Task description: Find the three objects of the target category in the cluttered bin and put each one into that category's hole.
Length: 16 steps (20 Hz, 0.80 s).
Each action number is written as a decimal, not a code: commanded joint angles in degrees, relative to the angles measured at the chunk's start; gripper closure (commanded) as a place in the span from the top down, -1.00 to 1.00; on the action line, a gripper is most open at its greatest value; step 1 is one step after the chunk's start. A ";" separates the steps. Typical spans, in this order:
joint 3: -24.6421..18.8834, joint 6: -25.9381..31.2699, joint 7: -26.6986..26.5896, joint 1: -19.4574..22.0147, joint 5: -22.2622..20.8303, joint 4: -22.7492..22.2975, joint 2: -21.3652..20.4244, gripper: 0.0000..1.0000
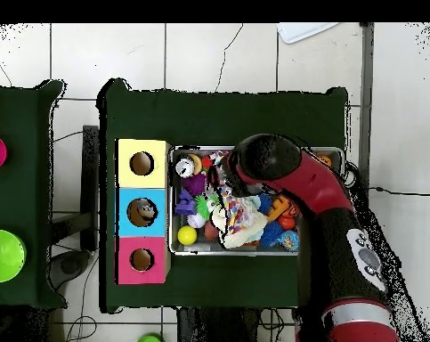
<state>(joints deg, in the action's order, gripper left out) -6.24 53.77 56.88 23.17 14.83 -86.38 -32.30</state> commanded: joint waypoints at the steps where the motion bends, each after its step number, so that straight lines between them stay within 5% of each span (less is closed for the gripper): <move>1: -0.79 5.91 22.21 -2.73 6.24 -4.16 -3.09 -1.00; 7: -0.64 5.12 23.44 -3.99 6.95 -1.13 -0.49 -1.00; 16: 0.75 -2.06 23.09 -5.27 5.39 -4.37 1.07 -1.00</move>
<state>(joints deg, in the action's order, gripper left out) -6.02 54.37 64.04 18.27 19.55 -86.81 -34.33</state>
